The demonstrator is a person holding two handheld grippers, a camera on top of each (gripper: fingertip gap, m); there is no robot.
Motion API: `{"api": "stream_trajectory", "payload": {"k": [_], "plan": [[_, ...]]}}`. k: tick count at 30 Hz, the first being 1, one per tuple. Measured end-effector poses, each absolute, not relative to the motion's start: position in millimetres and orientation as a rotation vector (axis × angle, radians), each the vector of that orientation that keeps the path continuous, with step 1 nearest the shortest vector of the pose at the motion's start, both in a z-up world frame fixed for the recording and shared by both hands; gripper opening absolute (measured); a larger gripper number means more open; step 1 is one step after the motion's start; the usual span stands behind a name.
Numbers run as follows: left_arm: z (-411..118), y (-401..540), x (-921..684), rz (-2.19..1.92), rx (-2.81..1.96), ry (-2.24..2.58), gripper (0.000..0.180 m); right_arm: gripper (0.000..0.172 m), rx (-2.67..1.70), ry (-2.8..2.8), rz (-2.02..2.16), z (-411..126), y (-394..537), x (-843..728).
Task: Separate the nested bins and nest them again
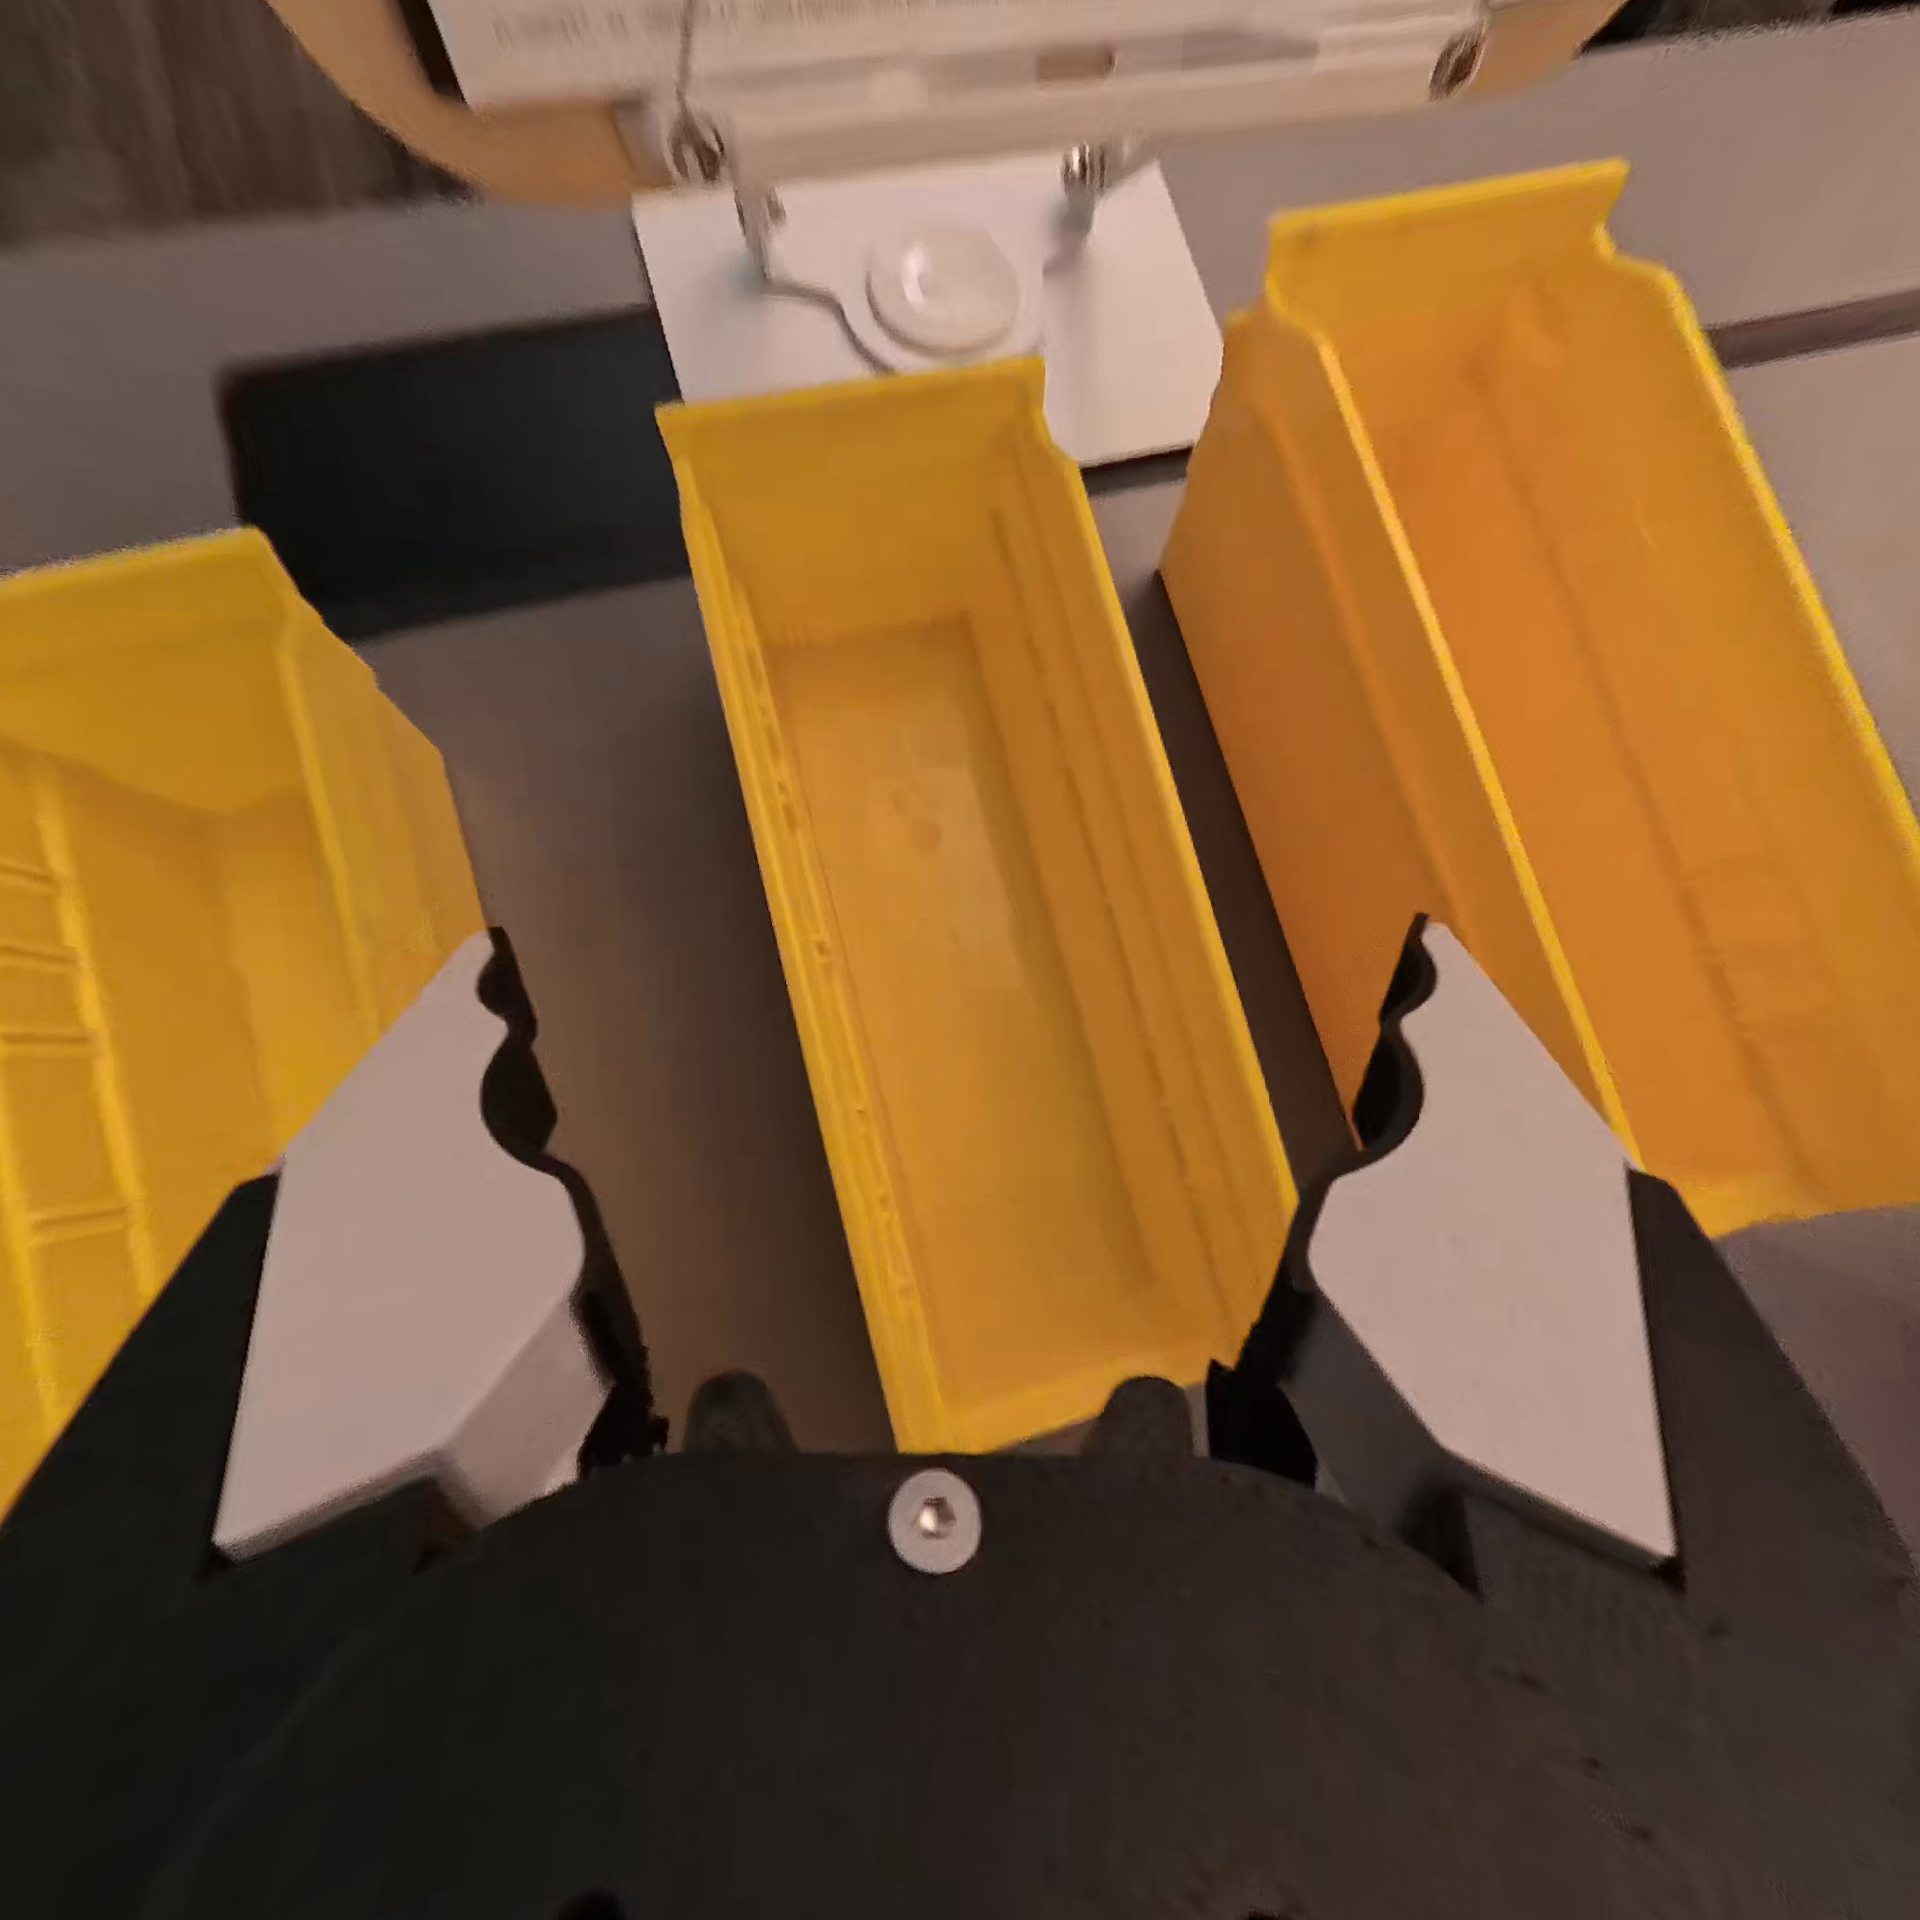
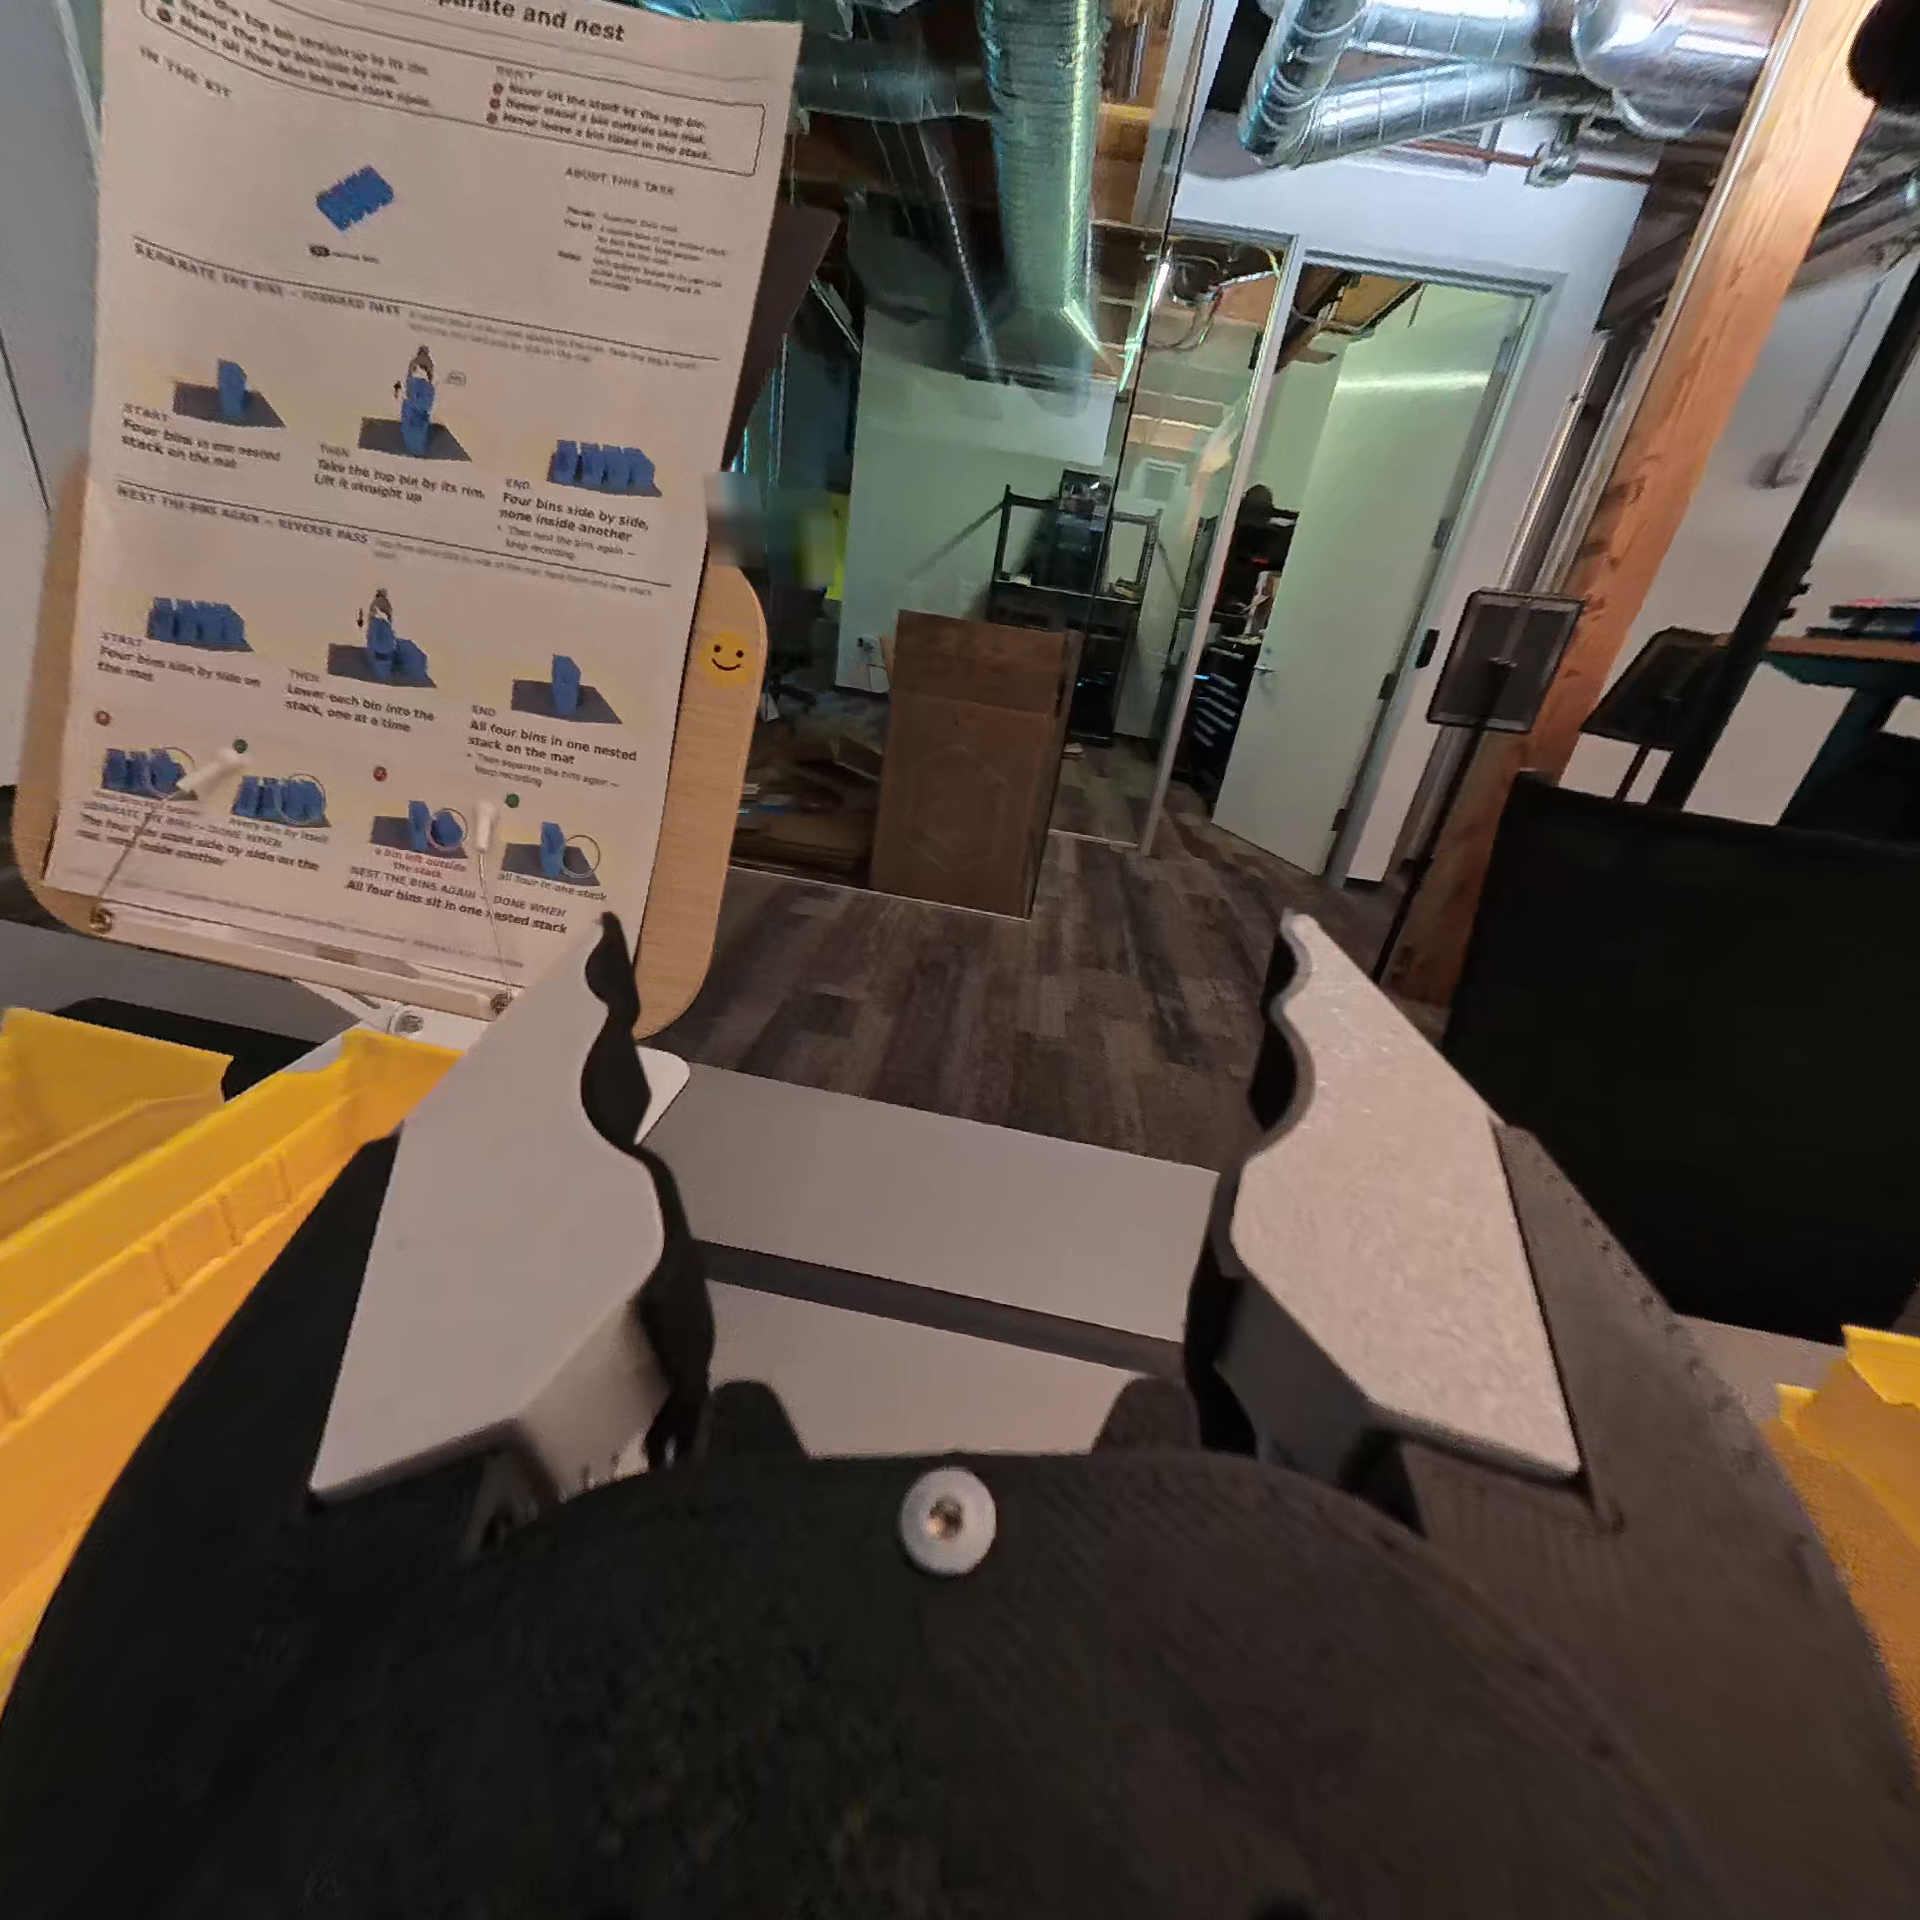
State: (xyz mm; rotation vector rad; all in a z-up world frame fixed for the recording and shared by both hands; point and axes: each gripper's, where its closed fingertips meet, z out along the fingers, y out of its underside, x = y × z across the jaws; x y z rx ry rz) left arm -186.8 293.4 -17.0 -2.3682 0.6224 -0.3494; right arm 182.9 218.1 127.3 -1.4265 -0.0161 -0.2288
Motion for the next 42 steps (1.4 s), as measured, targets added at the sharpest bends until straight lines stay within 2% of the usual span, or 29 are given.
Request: {"api": "stream_trajectory", "payload": {"k": [15,16,18,26,33,38,42], "plan": [[-104,297,-167,-0.043,-2.911,0.661,0.157,0.116,-1.438,0.033,0.018,139,212,194],[-106,298,-166,-0.028,-2.922,0.664,0.155,0.116,-1.442,0.032,0.031,139,213,194],[-107,301,-173,0.061,-2.926,0.686,0.138,0.114,-1.46,0.032,0.059,136,214,196],[-101,291,-180,0.032,-3.026,0.685,0.116,0.113,-1.486,0.076,0.126,131,215,209],[-65,282,-194,0.057,-3.036,0.632,0.112,0.113,-1.491,0.077,0.144,130,215,210],[-8,268,-186,0.148,-3.02,0.669,0.115,0.113,-1.514,0.075,0.147,124,220,209],[42,250,-140,0.067,-3.01,0.742,0.115,0.113,-1.545,0.083,0.145,115,224,214]]}}
